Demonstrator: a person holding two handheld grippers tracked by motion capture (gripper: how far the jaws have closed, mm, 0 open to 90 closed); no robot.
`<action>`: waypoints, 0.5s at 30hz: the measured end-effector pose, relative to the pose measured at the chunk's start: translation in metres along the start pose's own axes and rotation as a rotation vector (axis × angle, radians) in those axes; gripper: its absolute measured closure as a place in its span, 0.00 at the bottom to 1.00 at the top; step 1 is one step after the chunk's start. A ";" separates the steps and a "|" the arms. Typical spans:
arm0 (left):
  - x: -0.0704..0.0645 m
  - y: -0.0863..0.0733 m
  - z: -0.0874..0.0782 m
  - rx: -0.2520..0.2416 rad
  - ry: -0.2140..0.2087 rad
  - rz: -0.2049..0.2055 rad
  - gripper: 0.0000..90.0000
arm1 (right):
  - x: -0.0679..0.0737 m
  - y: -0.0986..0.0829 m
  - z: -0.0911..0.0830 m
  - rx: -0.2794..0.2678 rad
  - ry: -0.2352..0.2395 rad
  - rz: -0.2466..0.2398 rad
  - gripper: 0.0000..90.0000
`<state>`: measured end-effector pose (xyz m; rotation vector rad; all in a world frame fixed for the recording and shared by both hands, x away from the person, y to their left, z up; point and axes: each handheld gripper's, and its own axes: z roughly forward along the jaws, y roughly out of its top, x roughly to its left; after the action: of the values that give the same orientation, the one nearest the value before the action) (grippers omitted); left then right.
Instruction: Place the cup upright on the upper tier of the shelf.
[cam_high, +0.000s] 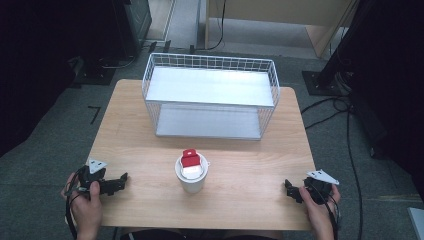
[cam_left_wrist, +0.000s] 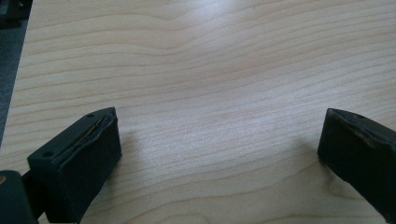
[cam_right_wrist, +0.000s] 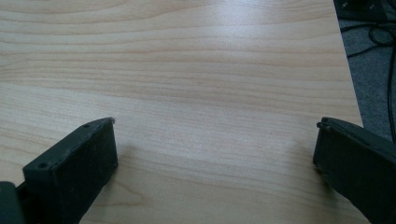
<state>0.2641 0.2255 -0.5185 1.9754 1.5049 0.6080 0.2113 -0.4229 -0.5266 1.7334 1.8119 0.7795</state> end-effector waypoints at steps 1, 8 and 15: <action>0.000 0.000 0.000 0.000 0.000 0.000 0.00 | 0.000 0.000 0.000 -0.001 -0.005 0.001 0.00; 0.000 0.000 0.000 -0.001 0.001 -0.003 0.00 | 0.016 0.003 -0.004 -0.004 0.013 -0.016 0.00; 0.000 0.000 0.000 0.000 0.000 -0.001 0.00 | 0.042 0.013 -0.011 -0.047 0.080 -0.047 0.00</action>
<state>0.2645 0.2255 -0.5185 1.9744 1.5060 0.6078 0.2101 -0.3810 -0.5088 1.6456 1.8641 0.8768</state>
